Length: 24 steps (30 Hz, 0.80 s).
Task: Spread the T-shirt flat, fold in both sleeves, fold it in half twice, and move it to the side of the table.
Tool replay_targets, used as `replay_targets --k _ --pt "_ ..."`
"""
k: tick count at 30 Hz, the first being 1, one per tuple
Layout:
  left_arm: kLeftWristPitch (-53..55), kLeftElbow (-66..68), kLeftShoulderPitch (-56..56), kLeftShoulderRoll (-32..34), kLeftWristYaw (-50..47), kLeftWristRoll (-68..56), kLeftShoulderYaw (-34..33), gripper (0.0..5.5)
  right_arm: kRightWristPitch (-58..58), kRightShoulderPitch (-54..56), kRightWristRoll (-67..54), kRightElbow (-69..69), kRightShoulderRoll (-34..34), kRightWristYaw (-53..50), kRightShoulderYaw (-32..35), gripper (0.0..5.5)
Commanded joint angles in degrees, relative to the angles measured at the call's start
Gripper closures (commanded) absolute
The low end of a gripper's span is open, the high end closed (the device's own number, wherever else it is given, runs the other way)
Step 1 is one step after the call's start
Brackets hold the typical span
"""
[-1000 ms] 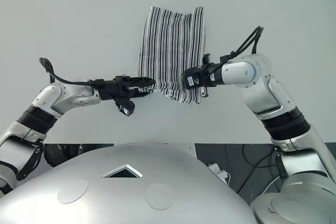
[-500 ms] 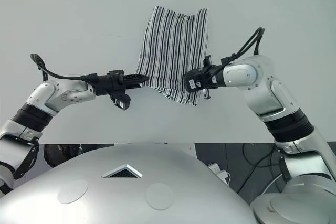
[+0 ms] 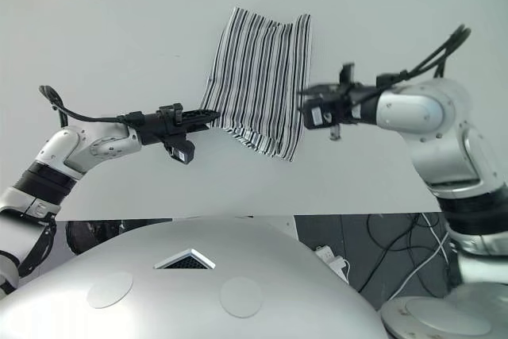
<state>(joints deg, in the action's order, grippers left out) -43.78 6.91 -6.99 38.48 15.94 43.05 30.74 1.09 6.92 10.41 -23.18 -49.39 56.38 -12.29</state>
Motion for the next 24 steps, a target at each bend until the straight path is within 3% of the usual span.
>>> replay_targets --k 1,5,10,17,24 --pt "2.16 2.09 3.79 2.04 3.37 1.42 1.50 5.17 -2.62 5.02 2.68 6.59 6.17 -2.31 -5.88 4.14" --pt "2.24 -0.67 5.46 2.89 5.79 -2.30 1.35 5.18 -5.69 5.35 6.37 13.20 6.37 -2.01 -9.59 4.14" --pt "3.37 -3.67 6.58 3.94 8.31 -5.46 0.00 5.18 -8.36 3.13 10.56 17.39 0.21 1.84 -11.27 4.14" --pt "4.61 -5.39 7.94 5.00 9.37 -6.56 -2.39 5.18 -7.24 -2.52 11.37 17.27 -11.12 7.43 -8.03 4.14" --pt "5.48 -6.18 9.87 5.90 9.74 -7.34 -4.48 5.20 -7.89 -6.94 10.40 18.52 -16.78 3.49 -0.91 4.14"
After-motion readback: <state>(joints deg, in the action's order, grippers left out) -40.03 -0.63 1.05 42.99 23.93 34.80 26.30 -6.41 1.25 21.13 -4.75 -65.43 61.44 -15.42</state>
